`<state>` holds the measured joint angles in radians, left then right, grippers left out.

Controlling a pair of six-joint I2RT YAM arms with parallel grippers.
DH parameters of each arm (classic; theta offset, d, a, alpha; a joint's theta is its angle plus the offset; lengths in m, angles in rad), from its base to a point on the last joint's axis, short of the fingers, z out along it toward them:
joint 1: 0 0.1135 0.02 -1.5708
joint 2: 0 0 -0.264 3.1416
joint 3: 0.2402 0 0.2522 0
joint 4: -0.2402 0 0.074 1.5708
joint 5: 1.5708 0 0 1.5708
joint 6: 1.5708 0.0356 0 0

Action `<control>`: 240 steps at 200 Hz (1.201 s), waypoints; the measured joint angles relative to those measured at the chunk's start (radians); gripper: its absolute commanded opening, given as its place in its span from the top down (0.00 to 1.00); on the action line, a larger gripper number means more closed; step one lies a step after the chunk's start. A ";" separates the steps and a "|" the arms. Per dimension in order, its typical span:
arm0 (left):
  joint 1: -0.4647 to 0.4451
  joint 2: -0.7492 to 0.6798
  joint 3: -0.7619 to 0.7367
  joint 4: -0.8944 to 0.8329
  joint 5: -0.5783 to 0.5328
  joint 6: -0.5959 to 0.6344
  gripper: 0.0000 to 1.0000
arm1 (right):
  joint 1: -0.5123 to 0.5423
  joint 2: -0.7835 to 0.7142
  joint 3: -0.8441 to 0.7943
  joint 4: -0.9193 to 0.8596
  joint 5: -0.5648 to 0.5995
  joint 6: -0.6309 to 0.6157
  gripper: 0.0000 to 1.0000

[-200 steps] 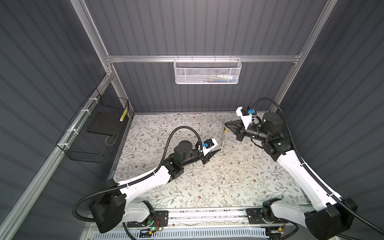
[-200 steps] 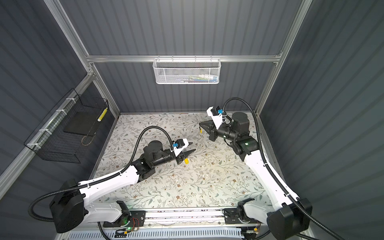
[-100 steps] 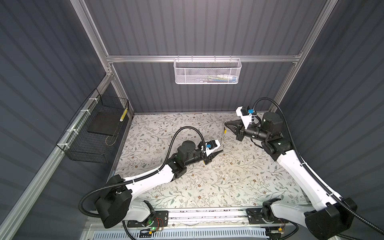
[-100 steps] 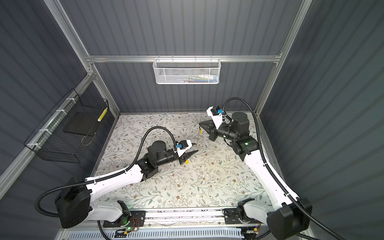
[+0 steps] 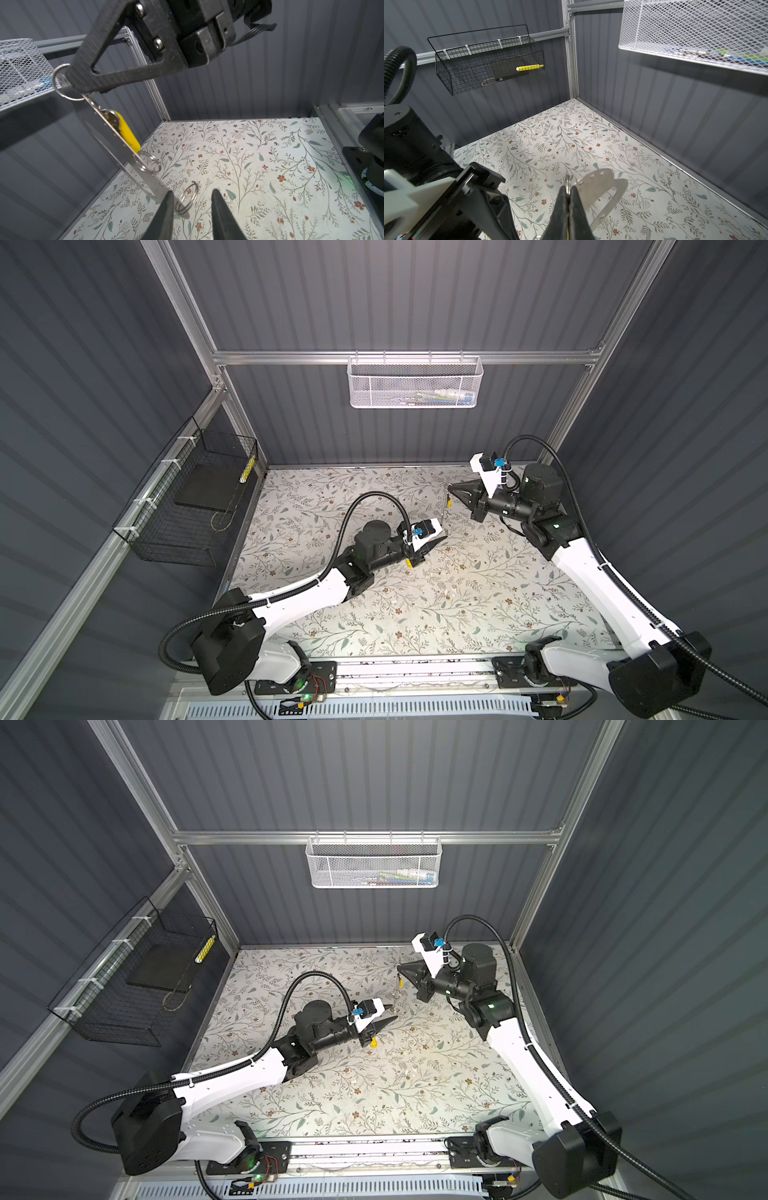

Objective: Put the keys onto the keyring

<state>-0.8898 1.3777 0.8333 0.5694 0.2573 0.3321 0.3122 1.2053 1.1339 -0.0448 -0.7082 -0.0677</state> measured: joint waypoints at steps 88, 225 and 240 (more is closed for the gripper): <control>-0.006 0.014 0.013 -0.008 -0.011 0.028 0.79 | 0.000 0.000 0.002 0.000 -0.006 0.000 1.00; -0.019 0.022 0.019 -0.030 -0.049 0.083 0.73 | 0.006 0.000 0.008 -0.001 -0.023 -0.002 1.00; -0.021 0.022 0.019 -0.029 -0.049 0.088 0.75 | 0.006 0.000 0.008 -0.001 -0.024 -0.002 1.00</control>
<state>-0.9108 1.3994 0.8520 0.5400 0.2081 0.4198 0.3180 1.2053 1.1419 -0.0456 -0.7326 -0.0692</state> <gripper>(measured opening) 0.264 0.049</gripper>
